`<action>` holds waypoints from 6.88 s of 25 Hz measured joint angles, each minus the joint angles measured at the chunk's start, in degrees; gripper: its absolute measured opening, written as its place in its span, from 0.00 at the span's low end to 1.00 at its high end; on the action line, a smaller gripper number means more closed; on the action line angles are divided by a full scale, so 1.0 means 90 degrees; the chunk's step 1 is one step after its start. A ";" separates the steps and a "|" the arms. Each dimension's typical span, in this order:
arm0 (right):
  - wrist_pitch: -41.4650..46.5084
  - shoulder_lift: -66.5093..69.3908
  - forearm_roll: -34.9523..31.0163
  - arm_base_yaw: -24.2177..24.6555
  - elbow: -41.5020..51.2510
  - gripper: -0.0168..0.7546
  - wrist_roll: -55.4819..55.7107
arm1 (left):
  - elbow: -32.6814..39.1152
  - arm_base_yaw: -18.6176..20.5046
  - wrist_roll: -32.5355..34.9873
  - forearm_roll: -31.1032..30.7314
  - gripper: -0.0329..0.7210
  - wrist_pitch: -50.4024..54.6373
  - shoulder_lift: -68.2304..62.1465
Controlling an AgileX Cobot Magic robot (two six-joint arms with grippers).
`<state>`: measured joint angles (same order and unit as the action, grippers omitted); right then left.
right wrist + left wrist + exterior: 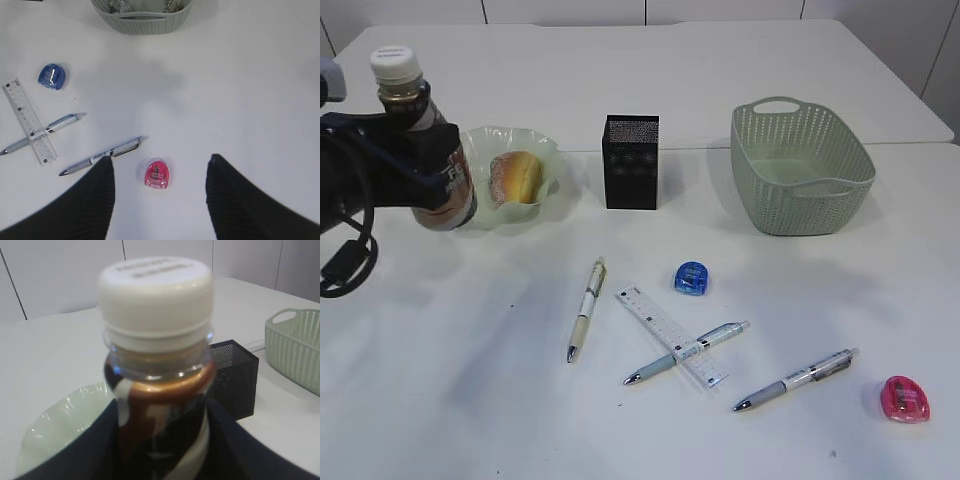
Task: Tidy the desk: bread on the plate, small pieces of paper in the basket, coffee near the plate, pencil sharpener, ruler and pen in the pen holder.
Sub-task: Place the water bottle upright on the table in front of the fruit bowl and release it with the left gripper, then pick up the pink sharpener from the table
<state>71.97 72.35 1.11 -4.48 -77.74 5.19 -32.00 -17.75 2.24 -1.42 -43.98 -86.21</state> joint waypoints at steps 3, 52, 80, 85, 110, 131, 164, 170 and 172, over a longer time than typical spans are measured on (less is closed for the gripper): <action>0.0000 0.0000 0.0015 0.0000 0.0000 0.62 -0.0013 | 0.0000 0.0000 0.0118 0.0096 0.46 -0.0805 -0.0522; 0.0000 0.0000 0.0265 0.0000 0.0000 0.62 -0.0081 | -0.0072 0.0000 0.0227 0.0833 0.46 -0.2107 -0.2983; 0.0000 0.0000 0.0318 0.0000 0.0000 0.62 -0.0081 | -0.0101 0.0000 0.0227 0.1096 0.72 -0.2384 -0.2769; 0.0000 0.0000 0.0352 0.0000 0.0000 0.62 -0.0081 | -0.0101 0.0000 0.0227 0.1084 0.72 -0.2384 -0.2368; 0.0000 0.0000 0.0741 0.0000 0.0000 0.62 -0.0081 | -0.0077 0.0000 0.0215 0.0818 0.72 -0.0292 -0.0216; 0.0000 0.0000 -0.0123 0.0000 0.0000 0.62 -0.0081 | -0.0064 0.0000 0.0215 0.0273 0.72 0.4130 0.3348; -0.0105 0.0113 -0.0346 0.0000 0.2360 0.62 0.1386 | -0.1763 0.0000 -0.0578 0.0314 0.71 1.0915 0.4656; -0.0502 0.0128 -0.0341 0.0000 0.2393 0.62 0.1453 | -0.1763 0.0000 -0.0602 0.0314 0.71 1.0919 0.4660; -0.0530 0.0128 -0.0341 0.0000 0.2393 0.62 0.1457 | -0.1763 0.0000 -0.0602 0.0314 0.71 1.0929 0.4660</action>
<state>67.20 73.50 -1.96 -4.48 -56.20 18.31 -47.87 -17.75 -3.17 1.41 54.38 -44.27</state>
